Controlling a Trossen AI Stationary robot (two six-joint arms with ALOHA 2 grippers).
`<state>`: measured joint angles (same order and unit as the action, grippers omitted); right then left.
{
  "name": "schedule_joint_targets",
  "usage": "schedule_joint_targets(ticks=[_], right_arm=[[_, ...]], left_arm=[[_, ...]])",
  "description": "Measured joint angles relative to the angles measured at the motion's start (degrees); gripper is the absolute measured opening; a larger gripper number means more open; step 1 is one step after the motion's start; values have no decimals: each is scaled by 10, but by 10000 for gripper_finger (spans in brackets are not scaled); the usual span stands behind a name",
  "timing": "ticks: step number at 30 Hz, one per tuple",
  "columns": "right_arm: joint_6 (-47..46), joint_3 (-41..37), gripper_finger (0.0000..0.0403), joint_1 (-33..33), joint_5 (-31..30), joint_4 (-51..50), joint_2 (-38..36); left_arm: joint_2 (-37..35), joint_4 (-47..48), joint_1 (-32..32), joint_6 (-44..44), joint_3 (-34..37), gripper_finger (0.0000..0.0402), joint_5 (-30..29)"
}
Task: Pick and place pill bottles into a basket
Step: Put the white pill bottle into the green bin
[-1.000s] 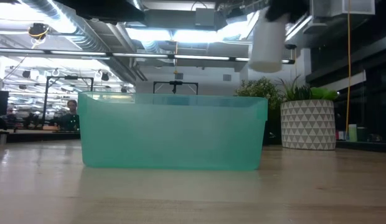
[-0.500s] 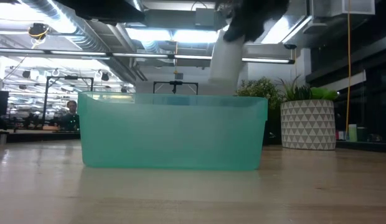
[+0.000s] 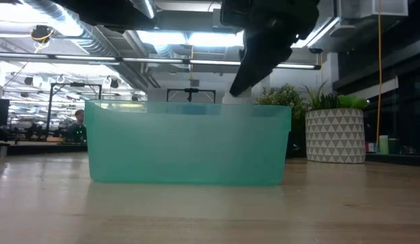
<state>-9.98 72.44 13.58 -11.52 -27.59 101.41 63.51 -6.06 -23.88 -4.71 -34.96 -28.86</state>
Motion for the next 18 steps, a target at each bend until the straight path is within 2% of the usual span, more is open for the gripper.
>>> schedule_joint_targets(ticks=[18], right_arm=[[3, 0, 152, -1, -25, 28, 48]], left_arm=[[0, 3, 0, 10, 0, 2, 0]])
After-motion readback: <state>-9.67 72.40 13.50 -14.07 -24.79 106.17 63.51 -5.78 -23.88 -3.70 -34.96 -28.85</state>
